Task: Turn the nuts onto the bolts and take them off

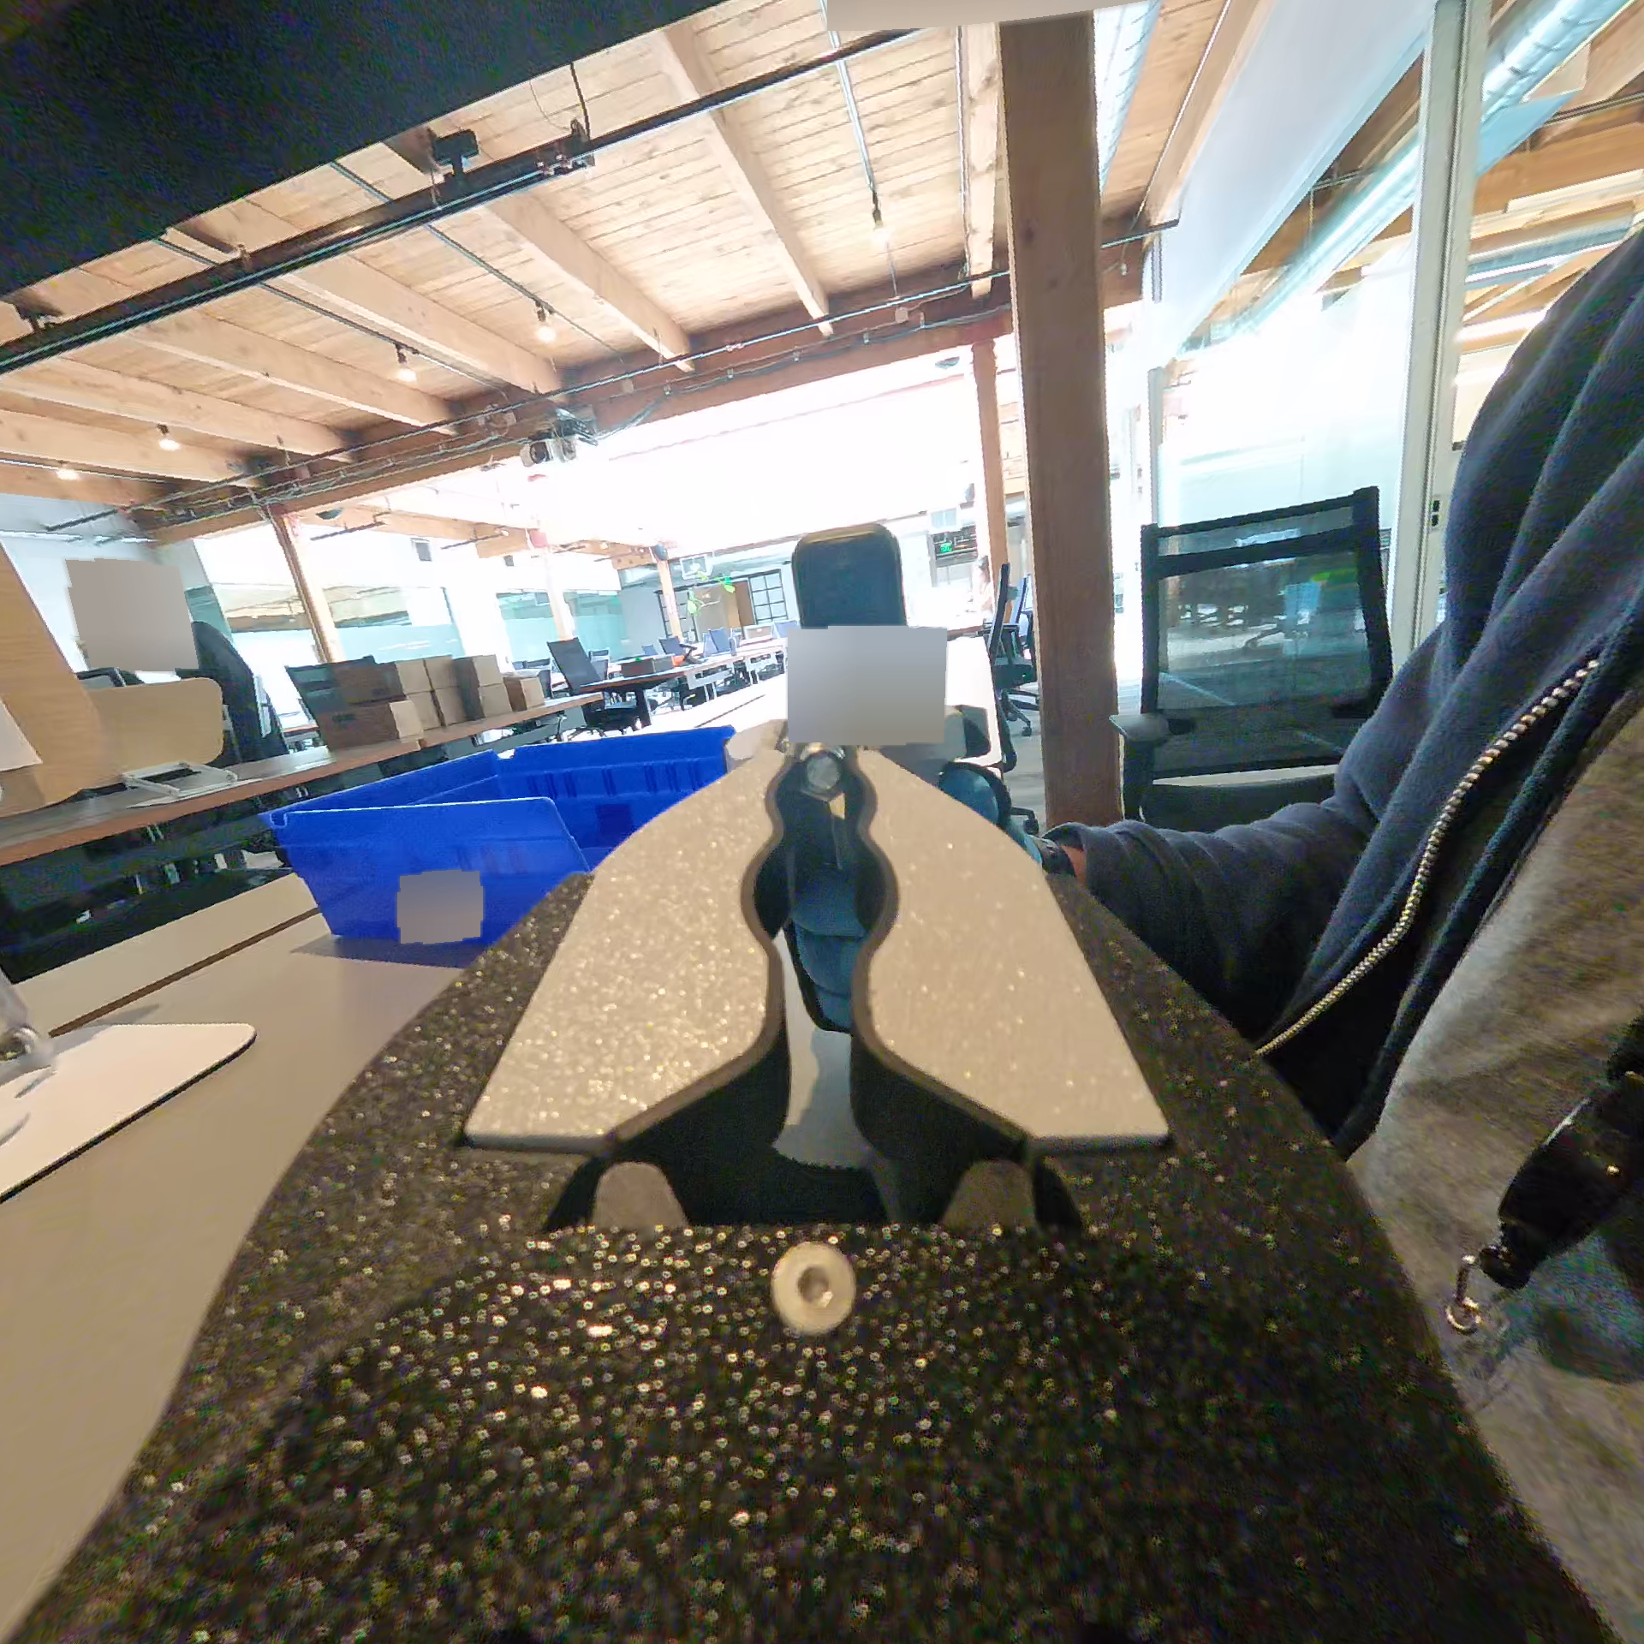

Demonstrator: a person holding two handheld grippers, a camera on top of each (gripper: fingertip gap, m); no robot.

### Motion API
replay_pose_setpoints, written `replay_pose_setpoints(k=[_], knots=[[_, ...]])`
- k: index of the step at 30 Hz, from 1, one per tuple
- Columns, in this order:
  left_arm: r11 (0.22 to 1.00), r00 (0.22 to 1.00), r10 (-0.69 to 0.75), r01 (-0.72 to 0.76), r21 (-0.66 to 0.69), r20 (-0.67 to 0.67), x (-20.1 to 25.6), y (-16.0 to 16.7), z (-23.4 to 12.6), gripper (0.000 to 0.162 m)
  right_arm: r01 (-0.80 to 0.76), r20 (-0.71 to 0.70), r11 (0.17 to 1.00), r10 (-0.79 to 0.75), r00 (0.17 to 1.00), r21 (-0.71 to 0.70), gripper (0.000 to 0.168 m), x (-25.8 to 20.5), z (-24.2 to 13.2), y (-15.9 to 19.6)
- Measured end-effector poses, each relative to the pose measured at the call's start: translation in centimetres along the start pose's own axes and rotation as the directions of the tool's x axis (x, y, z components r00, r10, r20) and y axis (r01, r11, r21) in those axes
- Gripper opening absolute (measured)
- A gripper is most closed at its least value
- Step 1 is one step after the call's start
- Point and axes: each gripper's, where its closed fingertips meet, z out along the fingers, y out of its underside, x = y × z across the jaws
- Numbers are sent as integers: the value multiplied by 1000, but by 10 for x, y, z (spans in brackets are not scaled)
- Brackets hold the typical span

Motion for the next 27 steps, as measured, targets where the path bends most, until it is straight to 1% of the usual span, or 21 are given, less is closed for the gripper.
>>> replay_pose_setpoints(k=[6,12,16,21,23,27], knots=[[999,999,34,-34,-20,-3,1,1,-1,9,-9,8,1000,9,1000,-13,18,-1,0,2],[999,999,32,-32,-24,-2,0,3,-2,9,5,-1,1000,-5,1000,-17,18,0,0,3],[999,999,-42,42,-9,5,-5,4,-1,9,40,-48,999,-42,998,-26,18,4,0,3],[981,981,-191,191,38,-26,-9,0,-1,27,100,-99,995,-101,990,-16,18,7,-1,-1],[969,970,-241,243,43,-42,-10,1,-1,31,100,-95,995,-100,990,-1,18,7,-2,-4],[971,971,-232,235,47,-52,-7,0,0,28,81,-87,996,-83,993,-26,18,7,1,1]])
